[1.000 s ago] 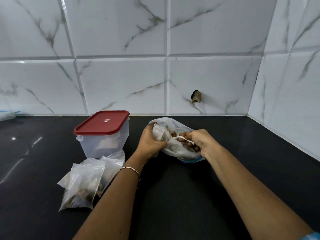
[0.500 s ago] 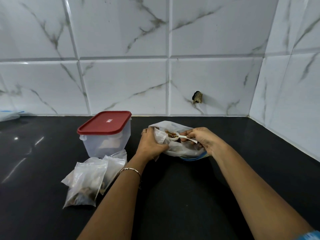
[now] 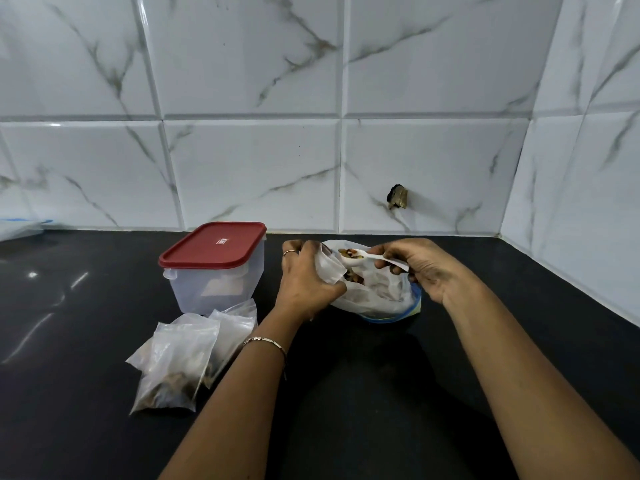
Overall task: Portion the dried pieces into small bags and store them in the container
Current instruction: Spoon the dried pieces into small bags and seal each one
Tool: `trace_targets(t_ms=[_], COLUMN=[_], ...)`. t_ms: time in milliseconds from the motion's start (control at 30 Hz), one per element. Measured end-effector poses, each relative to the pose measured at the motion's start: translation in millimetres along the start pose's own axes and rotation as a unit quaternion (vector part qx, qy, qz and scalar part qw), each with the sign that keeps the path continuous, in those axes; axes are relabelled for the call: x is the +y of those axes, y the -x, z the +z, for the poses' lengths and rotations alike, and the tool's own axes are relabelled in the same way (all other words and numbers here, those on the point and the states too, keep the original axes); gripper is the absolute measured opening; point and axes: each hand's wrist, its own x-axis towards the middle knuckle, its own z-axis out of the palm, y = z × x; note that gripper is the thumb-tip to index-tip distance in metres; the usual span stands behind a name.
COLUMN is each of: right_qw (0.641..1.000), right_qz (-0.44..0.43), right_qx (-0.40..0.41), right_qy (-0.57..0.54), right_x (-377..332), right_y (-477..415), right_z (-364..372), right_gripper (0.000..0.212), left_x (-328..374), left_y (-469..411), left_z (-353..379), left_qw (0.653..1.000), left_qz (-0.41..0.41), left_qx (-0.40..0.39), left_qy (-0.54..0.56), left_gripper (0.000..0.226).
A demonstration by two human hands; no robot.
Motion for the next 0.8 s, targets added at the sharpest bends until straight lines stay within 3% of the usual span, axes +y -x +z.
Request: trace_targets(t_ms=[300,467,533,633,733,800], right_qw=[0.998,0.990,0.969,0.900,0.854,0.854], right_qz=[-0.065,-0.121,-0.184,-0.310,-0.396,-0.418], right_qx=[-0.011,0.024,0.030,0.045,0.067,0.081], right_qy=[-0.024,0.075,0.161,0.304,0.329,0.298], right_x=[-9,-4,-3,-4,-6,-9], right_y=[4,3,3,6,11,14], right_z=[16,19,21,27,31,33], right_gripper=[0.026,0.028,0.025,0.022,0.026,0.031], left_x=[3,5,6,9,10,11], left_y=[-5,-5,-5,-4,-3,-3], left_z=[1,0,0,-1,-2,-3], left_qw=[0.999,0.998,0.998,0.997,0.992,0.988], left_qz=[-0.007,-0.016,-0.017,-0.028,-0.043,-0.047], left_qx=[-0.037,-0.060,-0.052,-0.027,-0.016,-0.003], left_qy=[0.018,0.024,0.034,0.063,0.115,0.144], left_gripper=[0.063,0.063,0.059,0.043,0.039,0.039])
